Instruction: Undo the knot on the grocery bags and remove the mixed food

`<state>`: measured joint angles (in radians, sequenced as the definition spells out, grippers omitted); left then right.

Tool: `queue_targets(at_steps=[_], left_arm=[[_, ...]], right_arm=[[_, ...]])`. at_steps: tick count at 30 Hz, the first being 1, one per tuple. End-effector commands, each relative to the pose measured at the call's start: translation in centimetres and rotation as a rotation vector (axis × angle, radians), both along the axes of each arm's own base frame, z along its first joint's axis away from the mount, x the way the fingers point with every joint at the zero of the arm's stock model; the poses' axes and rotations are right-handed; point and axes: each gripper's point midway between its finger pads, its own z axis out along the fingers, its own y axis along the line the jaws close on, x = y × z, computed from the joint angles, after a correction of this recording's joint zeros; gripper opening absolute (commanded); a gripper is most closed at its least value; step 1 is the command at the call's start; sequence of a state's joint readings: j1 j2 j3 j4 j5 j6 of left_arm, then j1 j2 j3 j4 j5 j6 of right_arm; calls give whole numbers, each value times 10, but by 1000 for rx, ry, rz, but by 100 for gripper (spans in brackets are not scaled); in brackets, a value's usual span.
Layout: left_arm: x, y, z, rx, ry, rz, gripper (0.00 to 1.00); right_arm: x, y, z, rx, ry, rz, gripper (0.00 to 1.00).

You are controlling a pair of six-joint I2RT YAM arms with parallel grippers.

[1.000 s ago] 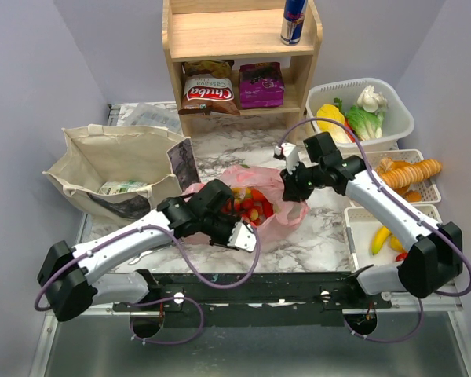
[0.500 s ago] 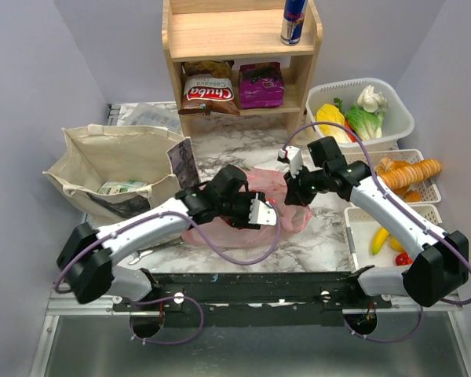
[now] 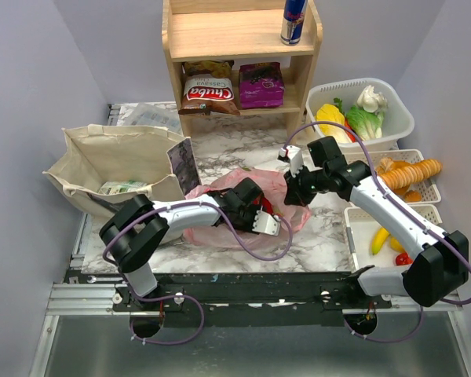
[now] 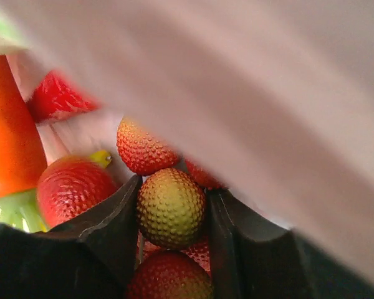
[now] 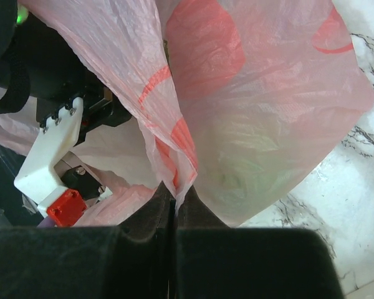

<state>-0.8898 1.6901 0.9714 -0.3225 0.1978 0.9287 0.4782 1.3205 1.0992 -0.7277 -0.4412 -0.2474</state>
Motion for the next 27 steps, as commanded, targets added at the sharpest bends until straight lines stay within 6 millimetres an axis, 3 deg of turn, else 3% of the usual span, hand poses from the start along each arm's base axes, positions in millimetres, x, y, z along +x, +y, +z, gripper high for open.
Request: queue_targets(at_steps=[1, 3, 10, 14, 16, 20, 21, 23, 24, 27], left_arm=[[5, 1, 15, 2, -15, 40, 12], [1, -7, 41, -77, -16, 33, 0], [-21, -26, 140, -354, 15, 11, 0], [-25, -23, 176, -459, 70, 31, 0], [-26, -21, 197, -525, 131, 49, 0], [-31, -17, 243, -667, 276, 67, 0], [-31, -17, 253, -700, 306, 75, 0], [-32, -18, 270, -752, 347, 83, 0], [-31, -20, 277, -771, 356, 86, 0], [-23, -25, 291, -813, 389, 159, 0]], right_arm=[[5, 2, 7, 2, -13, 1, 1], [7, 3, 9, 5, -19, 1, 1], [11, 5, 15, 14, -35, -8, 1], [18, 7, 22, 28, -52, -48, 1], [24, 8, 31, 42, -66, -72, 5], [34, 15, 62, 100, -125, -94, 26], [34, 17, 71, 119, -141, -85, 38], [30, 22, 92, 169, -182, -54, 71], [28, 24, 101, 186, -205, -27, 80], [21, 23, 122, 205, -261, 14, 88]])
